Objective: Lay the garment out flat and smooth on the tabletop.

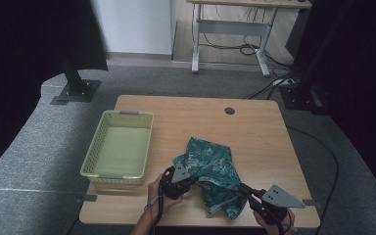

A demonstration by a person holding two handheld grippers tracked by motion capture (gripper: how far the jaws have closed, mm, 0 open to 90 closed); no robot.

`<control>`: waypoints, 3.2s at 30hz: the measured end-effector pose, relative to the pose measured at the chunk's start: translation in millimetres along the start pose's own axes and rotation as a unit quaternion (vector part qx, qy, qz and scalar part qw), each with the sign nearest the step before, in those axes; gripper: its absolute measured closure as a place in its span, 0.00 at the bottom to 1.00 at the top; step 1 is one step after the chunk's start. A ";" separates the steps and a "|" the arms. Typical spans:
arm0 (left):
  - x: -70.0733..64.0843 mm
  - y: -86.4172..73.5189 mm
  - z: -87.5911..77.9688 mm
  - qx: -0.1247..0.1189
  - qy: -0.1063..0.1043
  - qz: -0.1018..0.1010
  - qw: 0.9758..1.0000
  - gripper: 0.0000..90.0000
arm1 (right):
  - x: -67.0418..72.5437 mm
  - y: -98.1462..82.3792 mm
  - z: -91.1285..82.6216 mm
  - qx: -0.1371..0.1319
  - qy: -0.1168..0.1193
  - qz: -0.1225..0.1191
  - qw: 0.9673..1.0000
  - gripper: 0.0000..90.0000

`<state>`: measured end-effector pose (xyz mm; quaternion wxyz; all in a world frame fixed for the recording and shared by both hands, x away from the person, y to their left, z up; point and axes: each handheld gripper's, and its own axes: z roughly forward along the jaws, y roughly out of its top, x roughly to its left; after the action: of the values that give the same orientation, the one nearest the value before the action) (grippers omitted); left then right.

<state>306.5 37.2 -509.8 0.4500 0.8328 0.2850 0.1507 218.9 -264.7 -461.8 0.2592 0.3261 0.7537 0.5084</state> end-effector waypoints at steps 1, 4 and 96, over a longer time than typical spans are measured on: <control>-0.4 0.1 -0.1 0.001 0.002 0.002 1.000 0.99 | 0.3 0.0 0.1 0.001 0.000 -0.001 1.000 0.95; -1.8 0.3 -0.8 -0.001 0.006 0.004 1.000 0.99 | 0.2 0.1 0.1 -0.001 0.002 0.001 1.000 0.95; 18.1 45.1 -41.9 -0.022 0.000 -0.015 1.000 0.96 | -28.0 46.5 38.7 0.004 -0.028 0.007 1.000 0.95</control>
<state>314.9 56.6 -449.2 0.4705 0.8184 0.2937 0.1502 275.7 -250.2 -430.1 0.2752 0.3470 0.7457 0.4977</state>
